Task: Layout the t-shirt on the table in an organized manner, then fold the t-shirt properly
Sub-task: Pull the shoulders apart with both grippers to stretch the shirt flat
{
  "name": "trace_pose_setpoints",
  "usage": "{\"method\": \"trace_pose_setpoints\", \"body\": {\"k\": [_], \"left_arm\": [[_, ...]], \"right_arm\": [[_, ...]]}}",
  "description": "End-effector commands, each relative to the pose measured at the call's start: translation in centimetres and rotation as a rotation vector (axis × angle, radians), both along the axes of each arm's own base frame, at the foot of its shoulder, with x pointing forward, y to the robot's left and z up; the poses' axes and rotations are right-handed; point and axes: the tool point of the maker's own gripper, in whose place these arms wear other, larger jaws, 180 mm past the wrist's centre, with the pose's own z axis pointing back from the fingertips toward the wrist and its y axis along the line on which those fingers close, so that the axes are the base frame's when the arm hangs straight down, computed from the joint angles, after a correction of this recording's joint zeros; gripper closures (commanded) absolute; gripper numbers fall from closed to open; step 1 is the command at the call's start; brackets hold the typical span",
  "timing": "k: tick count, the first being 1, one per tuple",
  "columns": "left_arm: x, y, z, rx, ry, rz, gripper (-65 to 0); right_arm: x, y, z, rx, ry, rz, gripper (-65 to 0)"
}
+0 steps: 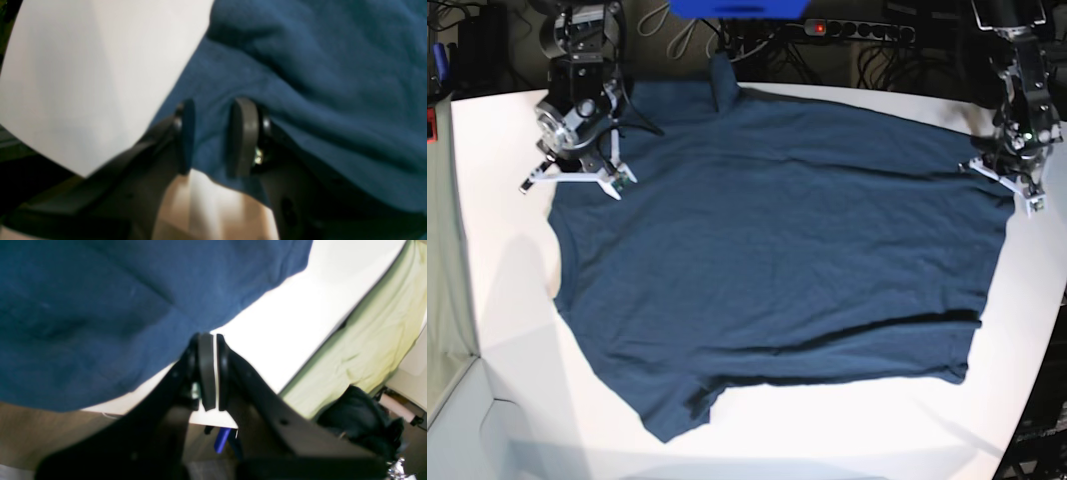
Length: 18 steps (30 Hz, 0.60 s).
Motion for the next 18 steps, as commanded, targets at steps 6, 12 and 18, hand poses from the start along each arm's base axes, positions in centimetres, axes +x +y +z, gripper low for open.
{"method": "trace_pose_setpoints", "body": {"k": [6,12,18], "left_arm": [[-4.6,-1.8,-0.7,-0.033,0.115,-0.044,-19.5],[-6.1,-2.5,0.7,-0.006,0.106,-0.089,-19.5],[-6.2,-0.1,1.8,0.027,0.076,-0.028,-19.5]], "right_arm": [[0.3,-0.3,0.5,-0.011,-0.018,-0.001,0.0],[-0.3,-0.2,-1.6,0.035,0.041,-0.014,0.0],[0.3,-0.7,-2.0,0.063,0.026,-0.03,0.0]]}}
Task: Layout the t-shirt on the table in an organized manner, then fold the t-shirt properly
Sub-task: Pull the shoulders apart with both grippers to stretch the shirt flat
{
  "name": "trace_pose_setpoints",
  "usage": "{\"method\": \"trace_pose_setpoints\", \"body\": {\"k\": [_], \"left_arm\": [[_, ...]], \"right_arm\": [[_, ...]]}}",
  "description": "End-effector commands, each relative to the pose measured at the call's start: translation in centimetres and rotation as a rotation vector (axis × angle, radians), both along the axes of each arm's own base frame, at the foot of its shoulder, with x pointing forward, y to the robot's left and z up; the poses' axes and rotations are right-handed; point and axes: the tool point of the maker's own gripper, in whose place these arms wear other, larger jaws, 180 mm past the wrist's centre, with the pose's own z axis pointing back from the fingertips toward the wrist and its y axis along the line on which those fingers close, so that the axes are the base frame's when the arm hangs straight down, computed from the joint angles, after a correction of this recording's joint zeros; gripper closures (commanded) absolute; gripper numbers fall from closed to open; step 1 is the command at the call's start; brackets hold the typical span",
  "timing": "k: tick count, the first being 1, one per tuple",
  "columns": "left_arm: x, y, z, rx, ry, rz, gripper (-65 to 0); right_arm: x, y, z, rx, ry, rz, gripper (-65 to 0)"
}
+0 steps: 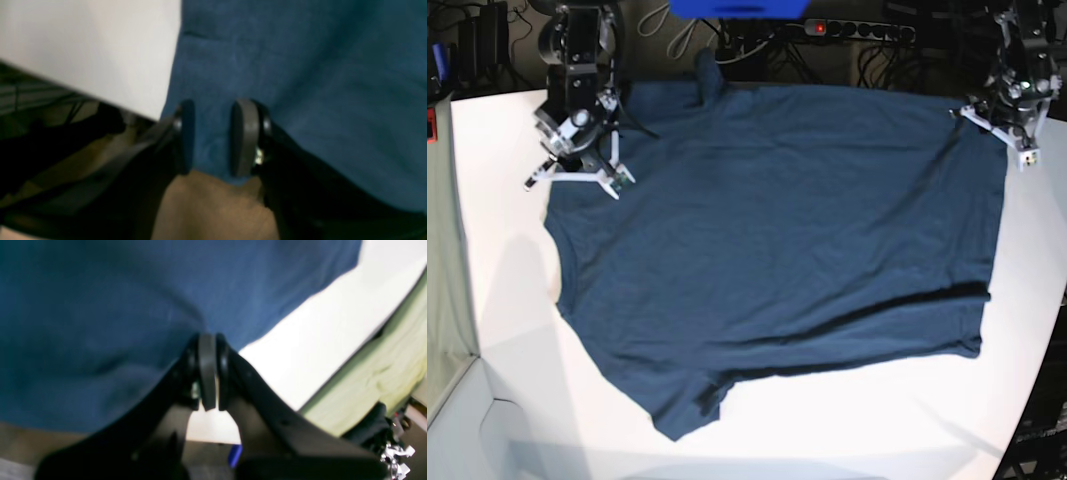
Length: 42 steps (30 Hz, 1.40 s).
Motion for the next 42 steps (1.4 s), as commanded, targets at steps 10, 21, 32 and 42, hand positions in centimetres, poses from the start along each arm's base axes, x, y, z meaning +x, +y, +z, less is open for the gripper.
{"method": "trace_pose_setpoints", "body": {"k": [10,21,32,42], "left_arm": [[3.2,2.4,0.1,0.018,-0.029,0.04,-19.5],[4.4,1.0,3.8,0.043,-0.094,-0.02,-19.5],[1.1,-0.4,7.0,0.088,-0.081,-0.075,-22.3],[-0.4,1.0,7.4,0.124,-0.034,-0.165,-23.0]], "right_arm": [[0.3,-1.9,-1.6,0.011,0.024,-0.06,0.0],[2.1,-3.9,5.2,-0.044,-0.188,-0.092,0.0],[-3.4,-2.6,3.2,-0.015,-0.088,-0.105,0.0],[-5.7,0.0,1.7,0.071,-0.038,-0.125,-19.0]]}}
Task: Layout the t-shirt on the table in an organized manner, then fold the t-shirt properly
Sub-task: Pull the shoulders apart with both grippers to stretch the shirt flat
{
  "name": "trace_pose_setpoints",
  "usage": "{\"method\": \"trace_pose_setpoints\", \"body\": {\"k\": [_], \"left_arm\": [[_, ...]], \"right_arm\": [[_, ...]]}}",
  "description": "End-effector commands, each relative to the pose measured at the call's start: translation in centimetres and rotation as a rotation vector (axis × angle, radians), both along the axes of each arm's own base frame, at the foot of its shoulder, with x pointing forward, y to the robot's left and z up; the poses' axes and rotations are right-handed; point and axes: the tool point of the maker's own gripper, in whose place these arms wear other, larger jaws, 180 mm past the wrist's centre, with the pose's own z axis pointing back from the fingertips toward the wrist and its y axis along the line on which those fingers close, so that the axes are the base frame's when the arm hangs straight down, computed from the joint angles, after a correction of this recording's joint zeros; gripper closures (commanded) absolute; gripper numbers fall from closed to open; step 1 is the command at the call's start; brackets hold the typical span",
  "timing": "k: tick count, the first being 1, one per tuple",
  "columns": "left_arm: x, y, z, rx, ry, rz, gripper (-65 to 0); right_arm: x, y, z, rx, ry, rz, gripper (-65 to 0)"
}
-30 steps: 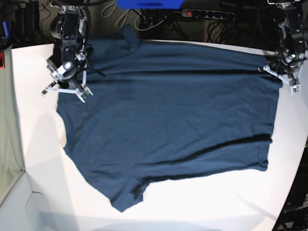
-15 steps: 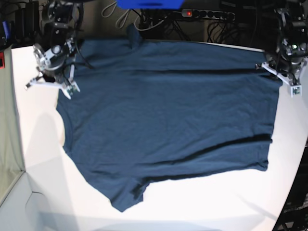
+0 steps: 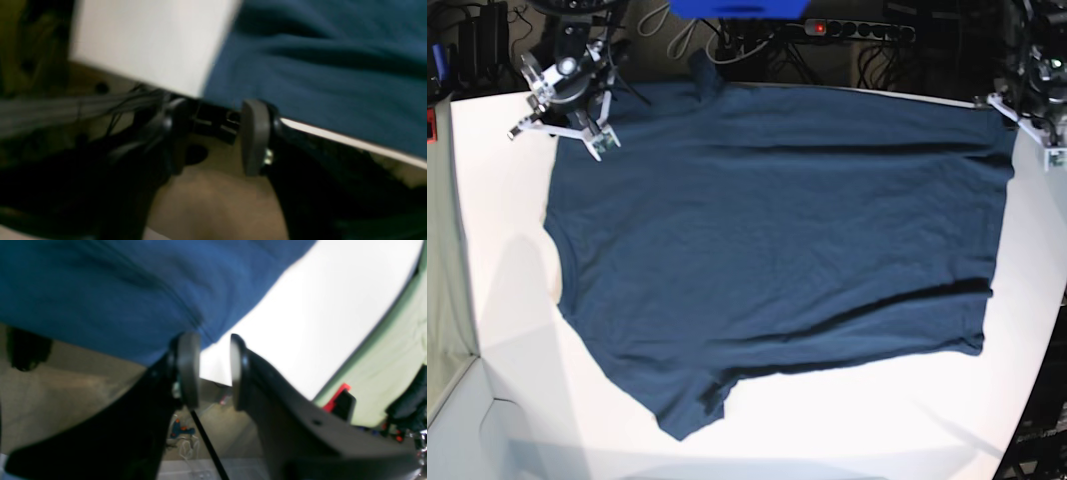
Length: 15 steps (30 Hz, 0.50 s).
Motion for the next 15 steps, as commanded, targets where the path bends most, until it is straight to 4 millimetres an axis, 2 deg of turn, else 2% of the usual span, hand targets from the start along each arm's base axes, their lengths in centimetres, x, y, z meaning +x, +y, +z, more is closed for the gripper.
{"method": "trace_pose_setpoints", "body": {"k": [1,6,11,15], "left_arm": [[0.4,0.4,0.9,0.031,-0.013,-0.03,-22.3],[0.1,0.7,0.8,0.052,-0.003,-0.034,-22.1],[-1.2,3.7,0.6,0.075,0.003,0.068,-22.2],[-1.7,4.8,-1.1,0.04,0.036,0.116,-22.4]], "right_arm": [[0.3,-0.2,0.6,-0.007,-0.02,-0.002,-19.8],[0.1,-0.5,0.6,-0.013,-0.017,-0.006,-21.5],[-0.2,-1.2,0.6,-0.021,-0.013,-0.03,-27.1],[-0.3,-1.6,0.6,-0.025,-0.013,-0.038,-30.7]]}}
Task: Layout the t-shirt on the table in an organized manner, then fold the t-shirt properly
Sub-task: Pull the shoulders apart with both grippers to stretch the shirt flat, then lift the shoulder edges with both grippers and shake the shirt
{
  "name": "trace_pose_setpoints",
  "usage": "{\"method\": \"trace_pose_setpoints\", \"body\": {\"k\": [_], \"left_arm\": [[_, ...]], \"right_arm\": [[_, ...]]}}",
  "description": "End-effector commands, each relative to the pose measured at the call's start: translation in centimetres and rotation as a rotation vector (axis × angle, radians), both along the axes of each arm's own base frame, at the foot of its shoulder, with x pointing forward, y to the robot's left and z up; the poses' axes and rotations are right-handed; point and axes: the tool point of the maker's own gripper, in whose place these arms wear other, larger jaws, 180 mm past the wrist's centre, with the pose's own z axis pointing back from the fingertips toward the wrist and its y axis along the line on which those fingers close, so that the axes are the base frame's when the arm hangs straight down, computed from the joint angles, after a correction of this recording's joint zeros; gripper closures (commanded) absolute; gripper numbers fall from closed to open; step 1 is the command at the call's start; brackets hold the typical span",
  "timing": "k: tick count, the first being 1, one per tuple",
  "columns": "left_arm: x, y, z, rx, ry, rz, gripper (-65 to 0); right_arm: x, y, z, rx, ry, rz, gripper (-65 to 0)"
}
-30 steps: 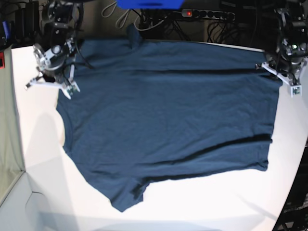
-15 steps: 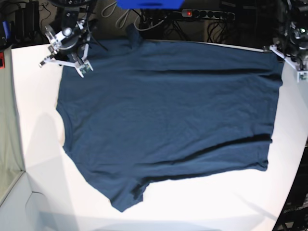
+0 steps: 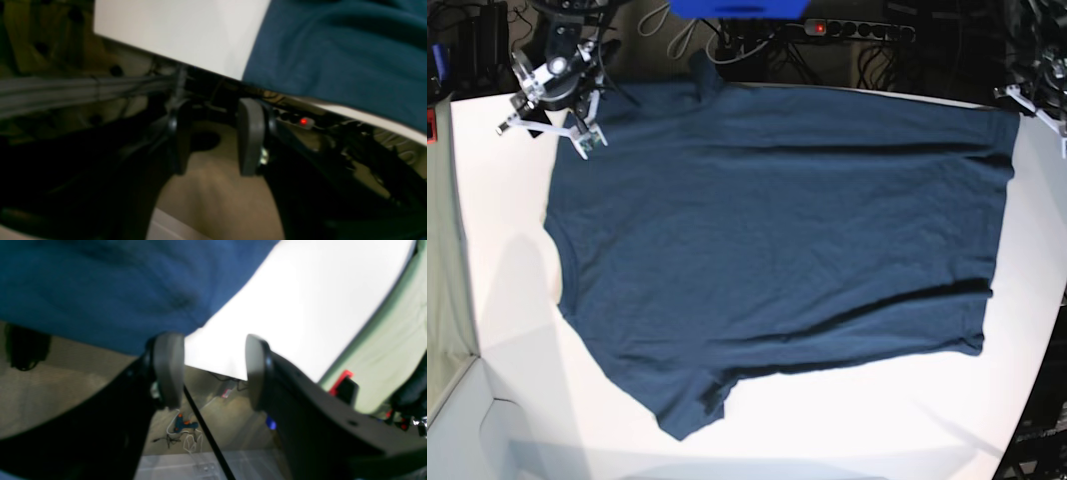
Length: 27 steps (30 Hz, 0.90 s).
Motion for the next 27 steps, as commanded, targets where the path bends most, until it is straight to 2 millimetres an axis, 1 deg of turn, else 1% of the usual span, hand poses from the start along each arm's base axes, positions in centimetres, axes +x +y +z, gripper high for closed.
{"method": "trace_pose_setpoints", "body": {"k": [1,2,4,7,8,9,13,17,20,23,27], "left_arm": [[0.7,0.8,0.8,0.02,-0.018,-0.016,-23.6],[0.6,0.8,0.4,0.005,-0.017,-0.008,-25.8],[1.0,0.5,0.2,-0.03,-0.034,-0.002,-34.8],[1.3,-0.1,0.2,-0.067,-0.055,-0.004,-52.7],[1.3,-0.1,0.2,-0.072,-0.06,-0.002,-56.2],[1.4,-0.1,0.2,-0.074,-0.062,-0.001,-57.7],[1.5,0.2,-0.1,-0.075,-0.075,0.006,-52.0],[1.5,0.4,-1.0,-0.088,-0.095,0.018,-47.4],[2.3,0.3,-1.7,-0.104,-0.102,0.027,-46.9],[2.8,-0.6,-3.1,-0.137,-0.076,0.01,-47.0],[3.5,-1.6,-3.7,-0.158,-0.068,-0.011,-47.0]], "right_arm": [[0.4,-0.3,0.6,-0.007,-0.023,-0.003,-30.9],[0.4,-0.3,0.6,-0.009,-0.023,-0.003,-31.0],[0.3,-0.3,0.6,-0.008,-0.02,-0.003,-31.0],[0.3,-0.4,0.6,-0.01,-0.02,-0.002,-31.0],[0.3,-0.4,0.6,-0.01,-0.02,-0.002,-31.0],[0.3,-0.4,0.6,-0.01,-0.02,-0.002,-31.0],[0.3,-0.4,0.5,-0.009,-0.021,-0.002,-31.0],[0.3,-0.4,0.5,-0.008,-0.018,-0.002,-31.0],[0.3,-0.4,0.5,-0.008,-0.018,-0.002,-31.0],[0.3,-0.3,0.5,-0.008,-0.018,-0.001,-31.0],[0.3,-0.3,0.5,-0.008,-0.018,-0.001,-31.0]]}}
